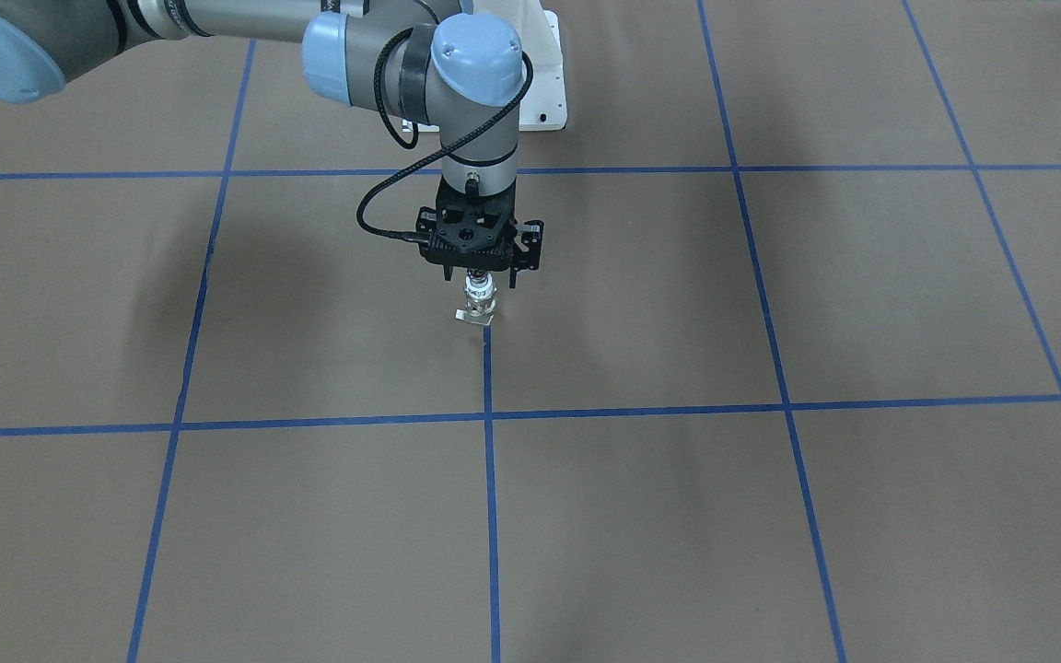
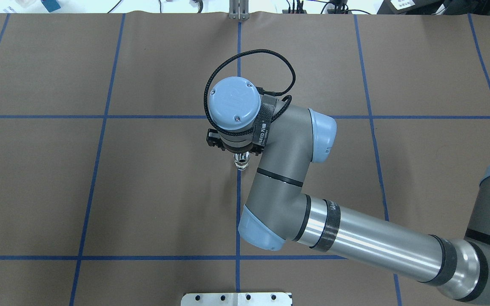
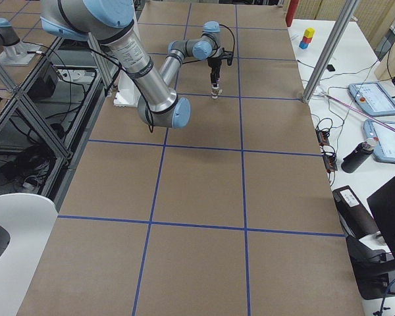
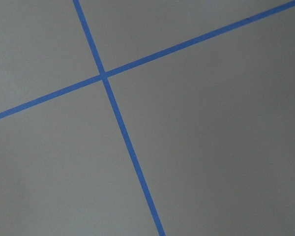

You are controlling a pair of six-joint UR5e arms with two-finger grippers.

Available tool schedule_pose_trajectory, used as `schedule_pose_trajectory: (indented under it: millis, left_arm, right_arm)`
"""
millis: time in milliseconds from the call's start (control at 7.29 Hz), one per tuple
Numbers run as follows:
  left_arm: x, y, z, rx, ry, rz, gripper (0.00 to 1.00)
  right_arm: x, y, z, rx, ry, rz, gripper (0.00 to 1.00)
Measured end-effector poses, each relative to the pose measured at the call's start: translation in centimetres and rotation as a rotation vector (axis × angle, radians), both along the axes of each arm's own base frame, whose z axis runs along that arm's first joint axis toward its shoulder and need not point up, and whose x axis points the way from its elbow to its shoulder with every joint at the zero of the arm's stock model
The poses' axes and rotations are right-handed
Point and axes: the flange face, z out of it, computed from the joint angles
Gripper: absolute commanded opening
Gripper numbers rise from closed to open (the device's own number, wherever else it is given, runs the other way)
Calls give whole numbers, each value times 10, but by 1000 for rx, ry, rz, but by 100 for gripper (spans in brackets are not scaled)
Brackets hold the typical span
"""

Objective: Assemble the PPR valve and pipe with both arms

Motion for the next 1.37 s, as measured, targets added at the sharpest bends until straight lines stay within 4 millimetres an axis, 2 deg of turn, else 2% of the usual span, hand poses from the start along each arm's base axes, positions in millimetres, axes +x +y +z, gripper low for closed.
schedule_pose_trajectory:
  millis: [275, 412, 686, 824, 961, 1098, 1373]
  left_arm:
    - [0, 0, 0, 0, 0, 0, 100]
    - [0, 0, 1, -1, 0, 0, 100]
    - [0, 0, 2, -4, 0, 0, 100]
    - [0, 0, 4, -8, 0, 0, 100]
    - [0, 0, 7, -15, -1, -1, 100]
    - [0, 1, 13, -26, -1, -2, 100]
    - [-8, 3, 22, -68, -2, -37, 100]
  right_arm:
    - [6, -2, -6, 9, -11, -1, 100]
    - [18, -8, -12, 16, -27, 0, 100]
    - [65, -33, -15, 24, -53, -13, 100]
    - [100, -50, -6, 36, -52, -33, 100]
    - [142, -66, 12, 55, -46, -65, 100]
    - [193, -83, 40, 87, -35, -105, 100]
    - [299, -113, 110, 154, 3, -190, 100]
